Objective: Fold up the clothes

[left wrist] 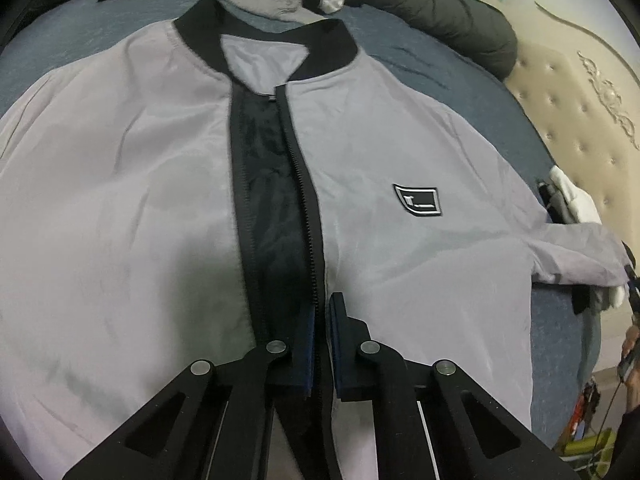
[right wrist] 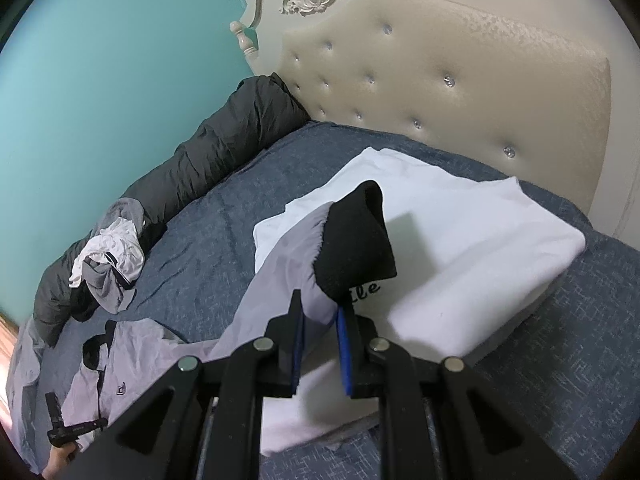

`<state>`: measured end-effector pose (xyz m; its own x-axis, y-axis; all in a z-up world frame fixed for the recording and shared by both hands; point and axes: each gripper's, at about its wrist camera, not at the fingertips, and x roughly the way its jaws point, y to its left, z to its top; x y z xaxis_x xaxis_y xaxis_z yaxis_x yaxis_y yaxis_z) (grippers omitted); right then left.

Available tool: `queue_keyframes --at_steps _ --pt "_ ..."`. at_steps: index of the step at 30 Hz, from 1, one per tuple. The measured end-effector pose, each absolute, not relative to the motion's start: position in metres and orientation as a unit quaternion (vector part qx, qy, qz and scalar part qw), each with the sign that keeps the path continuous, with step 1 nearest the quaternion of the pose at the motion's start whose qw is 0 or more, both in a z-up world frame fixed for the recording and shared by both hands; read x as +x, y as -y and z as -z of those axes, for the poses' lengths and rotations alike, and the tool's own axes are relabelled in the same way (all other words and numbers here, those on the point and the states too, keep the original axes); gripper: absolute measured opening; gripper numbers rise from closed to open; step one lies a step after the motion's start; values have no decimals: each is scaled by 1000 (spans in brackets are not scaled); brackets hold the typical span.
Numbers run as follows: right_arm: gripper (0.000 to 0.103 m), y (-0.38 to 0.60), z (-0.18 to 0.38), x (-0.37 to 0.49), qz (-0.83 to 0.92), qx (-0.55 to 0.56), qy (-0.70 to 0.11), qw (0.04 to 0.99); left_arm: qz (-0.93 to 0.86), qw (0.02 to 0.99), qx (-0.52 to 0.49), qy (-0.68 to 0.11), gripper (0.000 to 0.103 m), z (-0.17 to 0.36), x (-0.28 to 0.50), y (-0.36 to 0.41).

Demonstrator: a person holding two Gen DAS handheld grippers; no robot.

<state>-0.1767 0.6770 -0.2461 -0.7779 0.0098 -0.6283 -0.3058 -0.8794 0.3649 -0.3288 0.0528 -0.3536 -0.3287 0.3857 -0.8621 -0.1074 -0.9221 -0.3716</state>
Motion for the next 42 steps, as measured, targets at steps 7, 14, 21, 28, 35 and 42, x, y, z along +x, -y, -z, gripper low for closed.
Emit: queue_keyframes --at_steps 7,14,21,28,35,42 --pt "14 -670 238 -178 -915 -320 -229 86 -801 148 -564 134 12 356 -331 -48" --pt "14 -628 190 -188 -940 -285 -185 42 -822 134 -533 145 29 323 -301 -14" --pt "14 -539 129 -222 -956 -254 -145 -34 -838 123 -507 161 30 291 -252 45" --pt "14 -393 84 -250 -950 -240 -112 -165 -849 108 -484 182 31 264 -211 100" --pt "14 -241 91 -249 -919 -268 -83 -277 -858 91 -467 194 33 243 -172 145" --pt "14 -137 151 -226 -880 -326 -71 -339 -862 78 -460 200 34 234 -149 178"
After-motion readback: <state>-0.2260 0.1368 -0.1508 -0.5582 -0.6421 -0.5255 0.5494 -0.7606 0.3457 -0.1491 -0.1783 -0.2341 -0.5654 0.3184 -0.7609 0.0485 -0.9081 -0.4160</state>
